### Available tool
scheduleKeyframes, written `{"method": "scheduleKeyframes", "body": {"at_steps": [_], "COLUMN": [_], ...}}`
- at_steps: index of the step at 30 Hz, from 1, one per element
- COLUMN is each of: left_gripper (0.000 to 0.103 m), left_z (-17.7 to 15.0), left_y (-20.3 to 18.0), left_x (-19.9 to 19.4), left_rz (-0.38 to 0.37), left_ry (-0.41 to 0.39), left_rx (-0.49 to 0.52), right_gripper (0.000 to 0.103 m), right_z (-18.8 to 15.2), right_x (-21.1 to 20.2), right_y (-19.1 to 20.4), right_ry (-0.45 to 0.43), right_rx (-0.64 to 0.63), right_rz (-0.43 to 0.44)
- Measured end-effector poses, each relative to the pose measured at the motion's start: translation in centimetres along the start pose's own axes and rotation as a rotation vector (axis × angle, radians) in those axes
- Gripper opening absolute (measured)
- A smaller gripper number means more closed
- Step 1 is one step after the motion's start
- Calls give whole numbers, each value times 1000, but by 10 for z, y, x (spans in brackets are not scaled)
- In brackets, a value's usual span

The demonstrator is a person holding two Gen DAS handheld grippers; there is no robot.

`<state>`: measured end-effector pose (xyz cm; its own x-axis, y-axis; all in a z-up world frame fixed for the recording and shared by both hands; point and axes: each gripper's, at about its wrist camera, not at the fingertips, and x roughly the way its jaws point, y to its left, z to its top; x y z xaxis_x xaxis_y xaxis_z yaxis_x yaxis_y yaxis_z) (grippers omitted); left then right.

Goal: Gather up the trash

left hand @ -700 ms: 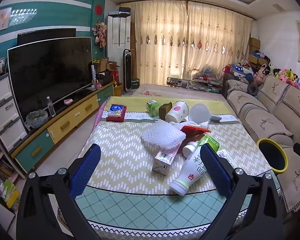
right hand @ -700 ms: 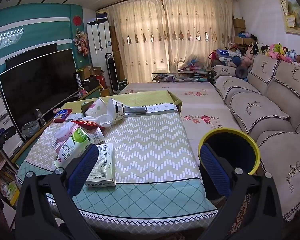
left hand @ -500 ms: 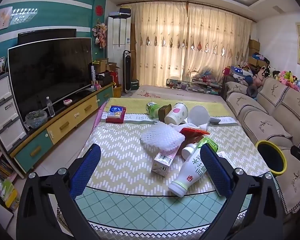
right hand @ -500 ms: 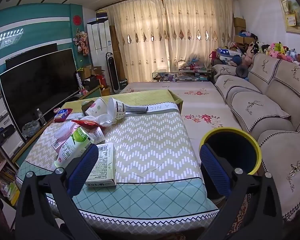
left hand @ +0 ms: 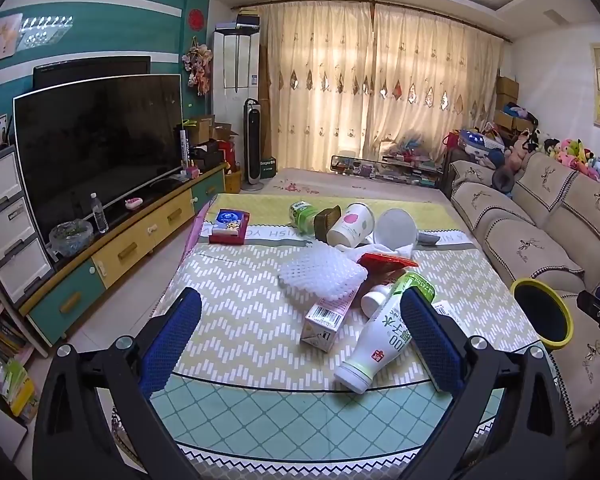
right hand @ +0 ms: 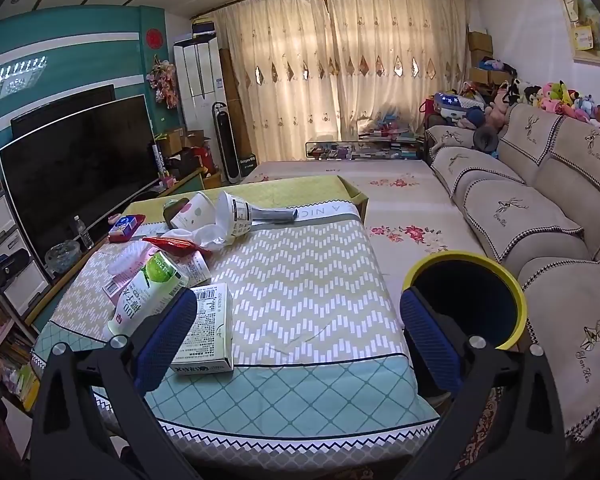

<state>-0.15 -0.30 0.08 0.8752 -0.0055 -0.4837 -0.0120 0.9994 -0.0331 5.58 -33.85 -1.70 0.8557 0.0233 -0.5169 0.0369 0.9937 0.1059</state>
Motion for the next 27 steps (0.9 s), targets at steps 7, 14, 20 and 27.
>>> {"method": "scheduleKeyframes", "body": {"at_steps": [7,14,20,27], "left_gripper": [98,98,98,98], "left_z": [1,0,-1,-3], "left_y": [0,0,-1,-2], "left_x": [3,5,7,10], "left_rz": [-3,-2,-2,-2], "left_ry": [8,9,12,15], "left_rx": [4,5,7,11], "right_gripper": [97,97,97,97], "right_z": [-5,-5,-6,-8], "right_x": [7,9,11,12], "right_y": [4,4,6,7], "right_ry": [10,15,17,20], "right_rx": [2,3,3,4], "right_rz": [8,10,10,13]}}
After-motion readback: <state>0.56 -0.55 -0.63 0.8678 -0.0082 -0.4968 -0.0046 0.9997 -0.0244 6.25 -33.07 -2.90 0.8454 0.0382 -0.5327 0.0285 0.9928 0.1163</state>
